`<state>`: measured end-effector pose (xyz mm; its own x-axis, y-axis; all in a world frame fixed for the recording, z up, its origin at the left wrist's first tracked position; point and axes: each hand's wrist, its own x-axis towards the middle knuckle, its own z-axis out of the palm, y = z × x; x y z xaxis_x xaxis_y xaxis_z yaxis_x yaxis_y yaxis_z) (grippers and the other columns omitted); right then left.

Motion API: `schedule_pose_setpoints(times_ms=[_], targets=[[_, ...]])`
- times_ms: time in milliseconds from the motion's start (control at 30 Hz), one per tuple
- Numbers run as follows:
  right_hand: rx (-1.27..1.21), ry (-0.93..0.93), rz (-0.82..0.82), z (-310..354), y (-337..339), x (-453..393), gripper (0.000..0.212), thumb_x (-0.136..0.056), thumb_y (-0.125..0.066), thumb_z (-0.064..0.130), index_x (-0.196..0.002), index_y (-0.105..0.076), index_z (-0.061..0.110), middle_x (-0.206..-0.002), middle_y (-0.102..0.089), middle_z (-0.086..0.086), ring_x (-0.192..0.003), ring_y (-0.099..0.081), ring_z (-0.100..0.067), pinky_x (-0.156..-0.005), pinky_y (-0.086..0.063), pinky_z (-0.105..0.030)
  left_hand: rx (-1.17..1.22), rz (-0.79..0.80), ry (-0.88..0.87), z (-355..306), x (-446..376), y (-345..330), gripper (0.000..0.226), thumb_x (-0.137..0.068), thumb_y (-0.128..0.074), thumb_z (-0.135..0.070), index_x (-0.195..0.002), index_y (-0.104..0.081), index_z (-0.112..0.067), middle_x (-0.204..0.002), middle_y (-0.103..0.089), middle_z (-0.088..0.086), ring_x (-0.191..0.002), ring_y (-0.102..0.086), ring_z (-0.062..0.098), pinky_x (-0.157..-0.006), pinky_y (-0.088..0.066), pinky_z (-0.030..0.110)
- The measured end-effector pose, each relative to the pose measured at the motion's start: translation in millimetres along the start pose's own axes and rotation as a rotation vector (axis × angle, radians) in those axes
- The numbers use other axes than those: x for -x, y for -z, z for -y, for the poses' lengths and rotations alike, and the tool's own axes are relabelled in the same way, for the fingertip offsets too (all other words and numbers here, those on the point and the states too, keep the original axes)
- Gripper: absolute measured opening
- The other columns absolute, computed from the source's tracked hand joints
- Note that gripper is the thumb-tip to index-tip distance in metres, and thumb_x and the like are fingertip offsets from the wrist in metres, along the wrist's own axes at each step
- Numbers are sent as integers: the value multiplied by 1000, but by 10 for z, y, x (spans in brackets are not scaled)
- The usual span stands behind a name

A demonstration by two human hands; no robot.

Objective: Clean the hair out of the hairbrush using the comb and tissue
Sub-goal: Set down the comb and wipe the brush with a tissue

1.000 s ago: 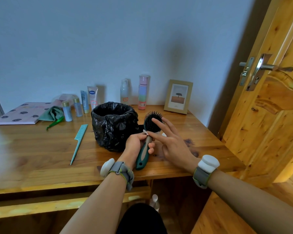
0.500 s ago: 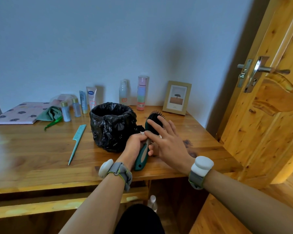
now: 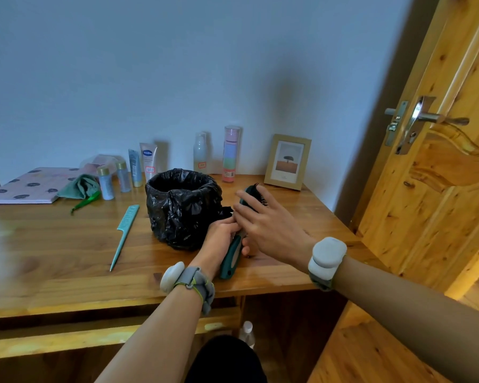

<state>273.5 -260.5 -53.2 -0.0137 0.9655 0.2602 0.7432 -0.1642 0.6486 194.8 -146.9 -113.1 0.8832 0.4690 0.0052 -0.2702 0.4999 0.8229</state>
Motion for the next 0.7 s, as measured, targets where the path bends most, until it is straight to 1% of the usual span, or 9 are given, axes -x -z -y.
schedule_pose_setpoints(times_ms=[67,233,300,367,433,567,600,633,700], targets=[[16,48,5,-66,6,9,56,-96,-17,20,-129,-59,7,-137,-58,-12,-144,-33,-35,-118,-22,-58,-5,10,0,3,0,-6,25,-96,-44,-1,-108,-66,-1,-66,-52,10,-48,-51,21,-38,-41,28],[13,-46,82,-259,49,-49,56,-94,-14,19,-123,-61,10,-131,-62,-8,-147,-27,-33,-119,-15,-55,-87,17,-17,-6,25,-24,28,-94,-52,5,-117,-64,-6,-61,-46,5,-49,-47,22,-38,-37,27],[10,-13,68,-227,36,-40,57,-93,-13,19,-119,-63,10,-126,-65,-8,-144,-32,-33,-118,-19,-54,-123,13,-40,-14,48,-22,29,-92,-55,4,-120,-63,-1,-61,-47,5,-50,-48,22,-39,-37,27],[6,58,48,-180,15,-8,57,-94,-11,18,-114,-65,11,-122,-67,-8,-140,-38,-34,-117,-22,-54,-161,14,-69,-19,64,-26,26,-92,-58,2,-118,-63,6,-66,-46,7,-50,-49,21,-39,-38,27],[-9,89,48,-195,1,16,58,-95,-9,18,-117,-63,12,-125,-65,-8,-140,-39,-33,-118,-21,-54,-180,11,-80,-22,76,-35,26,-91,-60,1,-116,-62,8,-69,-45,9,-50,-50,20,-39,-39,26],[-33,65,59,-318,-35,1,59,-93,-10,18,-130,-56,14,-136,-59,-5,-144,-33,-32,-119,-18,-52,-169,-35,-67,-21,69,-34,44,-86,-66,5,-126,-57,-9,-73,-50,12,-52,-50,21,-41,-39,28],[-34,53,73,-338,-44,-8,59,-92,-10,18,-133,-54,14,-139,-57,-5,-145,-32,-32,-120,-18,-51,-176,-34,-72,-17,67,-31,43,-84,-67,5,-122,-60,-12,-73,-52,12,-52,-50,21,-42,-39,28],[-36,34,85,-359,-54,-16,58,-93,-12,18,-136,-52,13,-141,-55,-6,-146,-30,-32,-120,-17,-51,-183,-21,-83,-11,68,-32,37,-81,-69,4,-112,-65,-16,-71,-53,10,-53,-50,20,-42,-38,28],[-48,-18,99,-412,-72,-41,52,-96,-23,16,-142,-47,12,-147,-51,-7,-148,-25,-31,-121,-14,-52,-186,13,-97,-1,77,-32,35,-77,-72,3,-98,-73,-25,-67,-54,8,-53,-48,20,-43,-38,29]])
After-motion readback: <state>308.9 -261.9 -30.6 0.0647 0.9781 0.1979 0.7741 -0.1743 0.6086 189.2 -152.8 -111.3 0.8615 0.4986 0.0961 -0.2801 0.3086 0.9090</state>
